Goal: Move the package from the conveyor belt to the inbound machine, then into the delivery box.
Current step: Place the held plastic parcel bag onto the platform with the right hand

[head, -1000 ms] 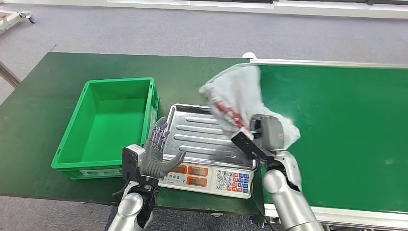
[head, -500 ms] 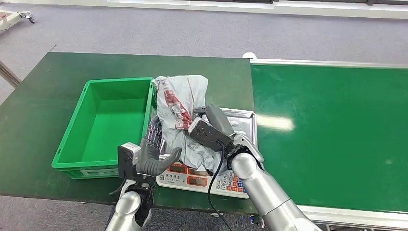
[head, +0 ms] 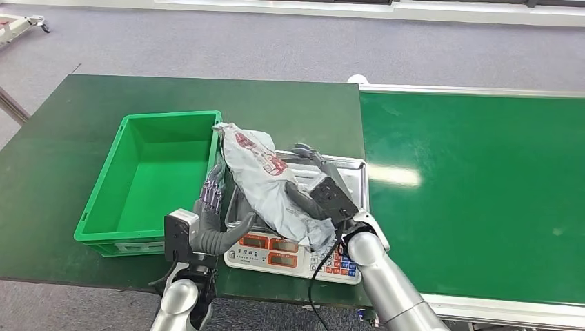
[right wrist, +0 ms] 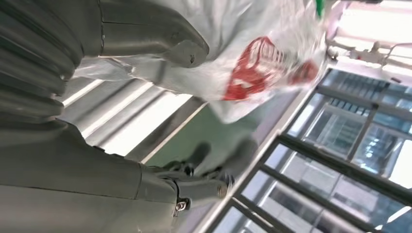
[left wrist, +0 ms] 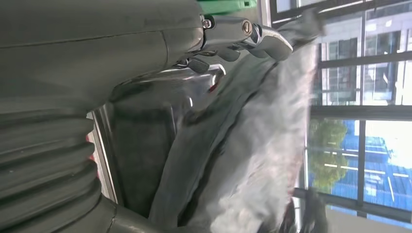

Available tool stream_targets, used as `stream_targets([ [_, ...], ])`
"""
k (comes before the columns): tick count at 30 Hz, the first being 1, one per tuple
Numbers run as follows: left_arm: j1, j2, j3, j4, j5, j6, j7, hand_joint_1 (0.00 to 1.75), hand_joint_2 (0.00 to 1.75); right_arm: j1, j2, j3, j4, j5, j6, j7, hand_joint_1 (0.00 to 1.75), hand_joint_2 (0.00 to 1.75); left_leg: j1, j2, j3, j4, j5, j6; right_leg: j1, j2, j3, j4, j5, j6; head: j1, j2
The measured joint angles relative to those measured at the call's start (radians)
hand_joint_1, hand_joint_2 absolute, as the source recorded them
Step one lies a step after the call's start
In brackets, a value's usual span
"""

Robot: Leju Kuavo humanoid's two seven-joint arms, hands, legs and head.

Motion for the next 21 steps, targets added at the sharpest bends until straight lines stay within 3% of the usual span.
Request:
stream_targets([
  [2,0.004,0.001,0.001,-0.007,0.003,-0.012,0.002,1.75,1.75,0.02,-0.01,-0.02,-0.005,-0.021,0.008,-0.008,0.0,1.75,0.0,0.0,0.0,0.0,0.0,0.0,0.0,0.0,0.0,0.0,0.0,0.0,0.0,0.0],
  [8,0.01,0.008,-0.005,0.004,0.056,-0.178,0.041,1.75,1.75,0.114,-0.025,-0.115,-0.029,-0.094,0.053,-0.045,0.0,1.75,0.0,-0.001,0.0,0.0,0.0,0.0,0.0,-0.002,0.0,0.0,0.0,0.0,0.0,0.0],
  [12,0.006,0.009,-0.018,0.034,0.064,-0.236,0.058,1.75,1.75,0.154,-0.027,-0.155,-0.048,-0.097,0.067,-0.05,0.0,1.75,0.0,0.0,0.0,0.0,0.0,0.0,0.0,-0.001,0.0,0.0,0.0,0.0,0.0,0.0],
  [15,-0.001,0.01,-0.027,0.06,0.064,-0.252,0.059,1.75,1.75,0.171,-0.027,-0.178,-0.062,-0.1,0.082,-0.05,0.0,1.75,0.0,0.0,0.0,0.0,0.0,0.0,0.0,-0.001,0.0,0.0,0.0,0.0,0.0,0.0],
  [21,-0.009,0.012,-0.039,0.082,-0.02,-0.191,0.04,1.75,1.75,0.198,-0.027,-0.21,-0.086,-0.107,0.108,-0.05,0.0,1.75,0.0,0.0,0.0,0.0,0.0,0.0,0.0,-0.001,0.0,0.0,0.0,0.0,0.0,0.0],
])
